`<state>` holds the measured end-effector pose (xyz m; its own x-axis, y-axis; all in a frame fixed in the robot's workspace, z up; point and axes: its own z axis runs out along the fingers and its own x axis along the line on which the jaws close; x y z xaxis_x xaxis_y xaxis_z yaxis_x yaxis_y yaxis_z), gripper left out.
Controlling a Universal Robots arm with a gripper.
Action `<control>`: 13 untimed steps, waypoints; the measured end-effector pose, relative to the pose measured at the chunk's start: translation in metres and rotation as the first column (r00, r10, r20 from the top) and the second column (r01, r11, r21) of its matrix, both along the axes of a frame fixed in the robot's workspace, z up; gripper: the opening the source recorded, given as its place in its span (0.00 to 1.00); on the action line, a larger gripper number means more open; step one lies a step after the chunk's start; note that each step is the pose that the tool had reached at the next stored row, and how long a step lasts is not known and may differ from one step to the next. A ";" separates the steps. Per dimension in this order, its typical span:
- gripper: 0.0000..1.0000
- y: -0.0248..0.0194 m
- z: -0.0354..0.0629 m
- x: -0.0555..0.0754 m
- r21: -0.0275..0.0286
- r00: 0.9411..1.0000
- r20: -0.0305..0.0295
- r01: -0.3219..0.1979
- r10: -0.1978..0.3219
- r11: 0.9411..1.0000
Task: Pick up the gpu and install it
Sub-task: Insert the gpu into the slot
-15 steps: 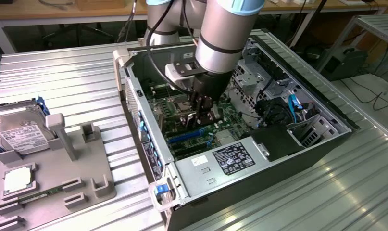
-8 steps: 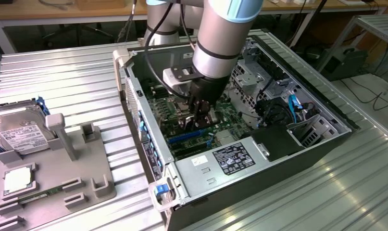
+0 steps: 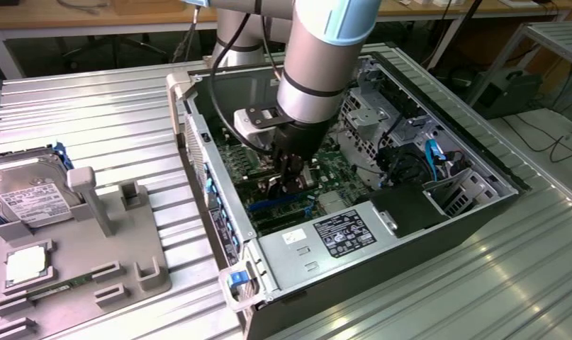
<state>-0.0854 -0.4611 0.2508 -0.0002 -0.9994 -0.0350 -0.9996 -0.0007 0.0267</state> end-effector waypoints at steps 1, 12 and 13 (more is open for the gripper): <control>0.28 0.0000 -0.0001 -0.002 0.000 1.000 0.000 0.000 0.000 1.000; 0.28 0.0000 -0.0067 -0.004 0.000 1.000 -0.001 0.000 0.000 1.000; 0.28 0.0000 -0.0065 -0.003 0.001 1.000 -0.001 0.000 0.000 1.000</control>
<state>-0.0889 -0.4611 0.2443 -0.0002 -0.9994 -0.0358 -0.9996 -0.0008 0.0274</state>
